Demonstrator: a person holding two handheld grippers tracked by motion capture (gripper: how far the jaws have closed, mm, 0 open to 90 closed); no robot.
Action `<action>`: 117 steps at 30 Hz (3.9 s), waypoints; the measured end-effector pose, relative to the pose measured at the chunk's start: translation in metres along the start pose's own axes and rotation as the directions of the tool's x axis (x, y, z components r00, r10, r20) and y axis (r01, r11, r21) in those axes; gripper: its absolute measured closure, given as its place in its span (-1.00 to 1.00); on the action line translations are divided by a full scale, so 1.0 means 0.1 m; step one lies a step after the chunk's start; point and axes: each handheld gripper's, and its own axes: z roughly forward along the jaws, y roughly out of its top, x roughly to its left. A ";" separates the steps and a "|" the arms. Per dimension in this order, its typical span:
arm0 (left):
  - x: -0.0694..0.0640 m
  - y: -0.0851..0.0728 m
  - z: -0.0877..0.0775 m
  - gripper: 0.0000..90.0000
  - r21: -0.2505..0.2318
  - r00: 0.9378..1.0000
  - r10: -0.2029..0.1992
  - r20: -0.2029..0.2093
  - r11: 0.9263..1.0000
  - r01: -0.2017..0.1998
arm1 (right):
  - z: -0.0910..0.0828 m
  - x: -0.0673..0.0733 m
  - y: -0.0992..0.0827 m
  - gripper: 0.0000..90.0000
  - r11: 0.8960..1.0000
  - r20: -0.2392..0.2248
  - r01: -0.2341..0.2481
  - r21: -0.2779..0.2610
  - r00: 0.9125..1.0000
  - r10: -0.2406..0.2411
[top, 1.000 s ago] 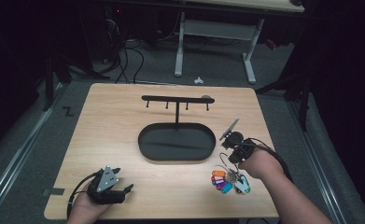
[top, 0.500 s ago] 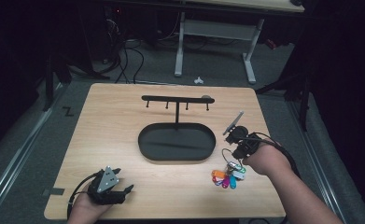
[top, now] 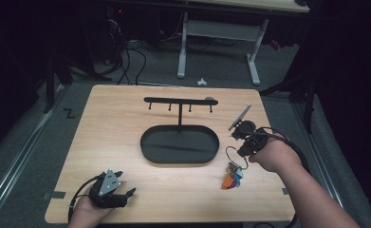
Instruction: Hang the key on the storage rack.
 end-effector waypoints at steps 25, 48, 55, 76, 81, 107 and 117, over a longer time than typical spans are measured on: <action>-0.01 0.00 0.00 -0.46 0.004 1.000 0.006 0.009 1.000 -0.006 | -0.49 -0.04 0.22 0.95 0.998 0.026 0.009 -0.055 1.000 -0.008; -0.01 0.00 0.01 -0.46 0.008 1.000 0.010 0.013 1.000 -0.010 | -0.53 -0.03 0.49 0.96 0.996 0.035 0.031 -0.078 0.999 -0.029; -0.01 0.00 0.01 -0.46 0.005 1.000 0.009 0.012 1.000 -0.009 | -0.48 -0.03 0.65 0.96 0.996 0.033 0.043 -0.084 0.999 -0.040; 0.00 -0.01 0.00 -0.46 0.010 1.000 0.012 0.010 1.000 -0.012 | -0.39 -0.13 1.00 0.96 0.995 0.013 0.033 -0.097 0.999 -0.032; 0.01 -0.01 0.00 -0.46 0.006 1.000 0.010 0.009 1.000 -0.010 | -0.37 -0.16 1.09 0.96 0.995 0.010 0.025 -0.095 1.000 -0.024; 0.01 -0.01 0.00 -0.46 0.021 1.000 0.015 0.020 1.000 -0.015 | -0.19 -0.43 1.26 0.95 0.996 -0.020 -0.039 -0.084 0.999 0.037; 0.01 -0.02 0.00 -0.46 0.023 1.000 0.014 0.021 1.000 -0.015 | -0.12 -0.49 1.32 0.92 0.994 -0.032 -0.061 -0.094 0.998 0.058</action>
